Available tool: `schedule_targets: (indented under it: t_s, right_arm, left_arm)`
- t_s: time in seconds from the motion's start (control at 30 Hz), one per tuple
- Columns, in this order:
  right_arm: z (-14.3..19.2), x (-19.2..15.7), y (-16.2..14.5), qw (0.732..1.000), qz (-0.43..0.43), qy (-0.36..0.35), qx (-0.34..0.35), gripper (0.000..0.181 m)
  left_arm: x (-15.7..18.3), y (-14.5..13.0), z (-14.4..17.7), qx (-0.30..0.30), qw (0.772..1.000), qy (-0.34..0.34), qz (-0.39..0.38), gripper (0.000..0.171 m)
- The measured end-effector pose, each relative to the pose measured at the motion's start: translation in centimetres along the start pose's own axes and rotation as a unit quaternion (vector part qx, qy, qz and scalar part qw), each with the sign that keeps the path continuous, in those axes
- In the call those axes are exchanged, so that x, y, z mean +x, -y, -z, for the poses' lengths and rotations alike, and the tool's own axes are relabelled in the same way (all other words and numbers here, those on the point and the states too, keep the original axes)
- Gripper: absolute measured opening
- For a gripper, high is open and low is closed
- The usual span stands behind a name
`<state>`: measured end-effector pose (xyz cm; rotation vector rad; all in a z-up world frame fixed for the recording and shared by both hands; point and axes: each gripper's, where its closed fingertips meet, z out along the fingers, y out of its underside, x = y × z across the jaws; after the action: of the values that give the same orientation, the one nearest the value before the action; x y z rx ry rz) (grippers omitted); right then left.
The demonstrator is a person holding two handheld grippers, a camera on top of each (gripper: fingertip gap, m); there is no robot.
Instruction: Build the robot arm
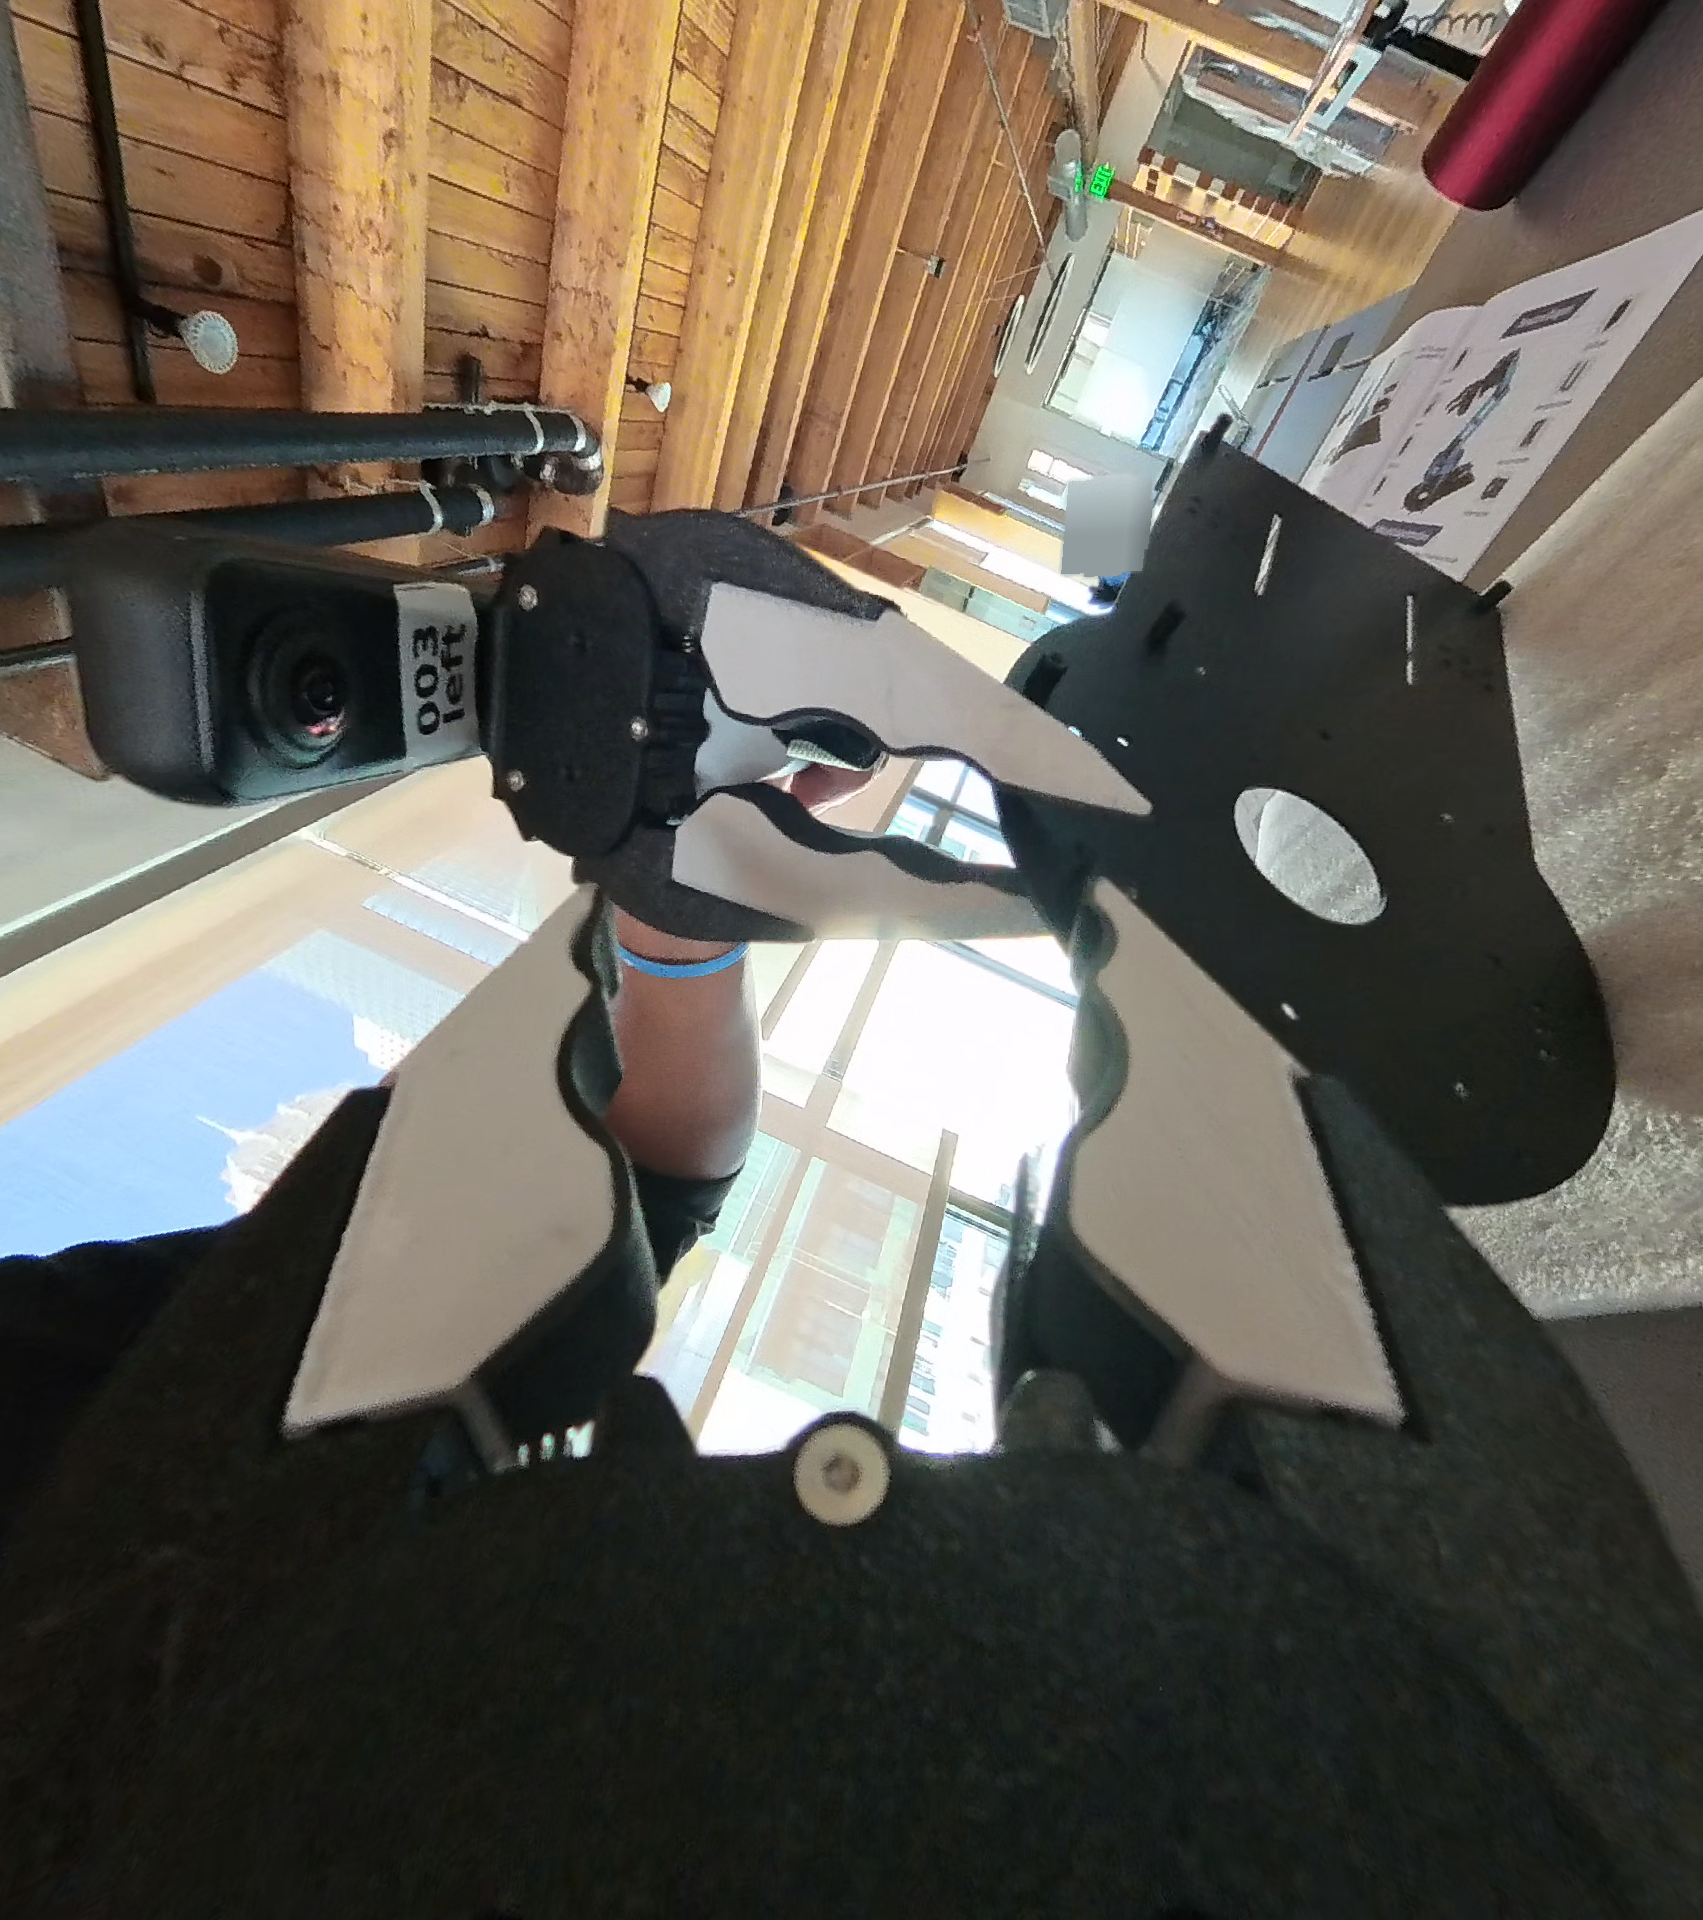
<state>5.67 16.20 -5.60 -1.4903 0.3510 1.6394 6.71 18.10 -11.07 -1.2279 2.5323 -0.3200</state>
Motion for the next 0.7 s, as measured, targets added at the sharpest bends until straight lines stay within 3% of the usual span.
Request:
schedule_targets:
  t_s: [0.07, 0.17, 0.23, 0.37, 0.5, 0.57, 0.7]
  right_arm:
    - [0.1, 0.3, 0.1, 1.0, -0.004, -0.005, 0.005, 0.081]
    - [-0.2, 1.5, 0.4, 1.0, -0.017, -0.01, 0.012, 0.087]
    - [-0.5, 1.2, 0.7, 0.999, -0.027, 0.017, 0.019, 0.085]
    - [-0.2, -0.4, 0.7, 0.998, -0.033, 0.042, 0.025, 0.1]
    - [1.3, -0.3, 0.7, 0.996, -0.038, 0.059, 0.05, 0.077]
    - [1.1, 0.7, 0.8, 0.998, -0.031, 0.033, 0.05, 0.085]
    - [0.4, 0.1, 1.2, 0.995, -0.058, 0.06, 0.052, 0.091]
  left_arm:
    - [0.0, 0.0, 0.0, -0.001, 1.0, 0.002, 0.0, 0.017]
    - [0.0, 0.0, 0.0, 0.0, 1.0, 0.001, 0.001, 0.017]
    - [-0.1, 0.1, -0.1, -0.002, 1.0, 0.0, 0.002, 0.017]
    - [0.0, 0.2, -0.1, 0.0, 1.0, -0.004, 0.0, 0.016]
    - [-0.1, 0.2, -0.1, 0.004, 1.0, -0.003, 0.006, 0.016]
    - [-0.1, 0.2, -0.1, 0.003, 1.0, -0.001, 0.005, 0.017]
    - [-0.2, 0.2, -0.2, 0.0, 1.0, -0.005, 0.007, 0.017]
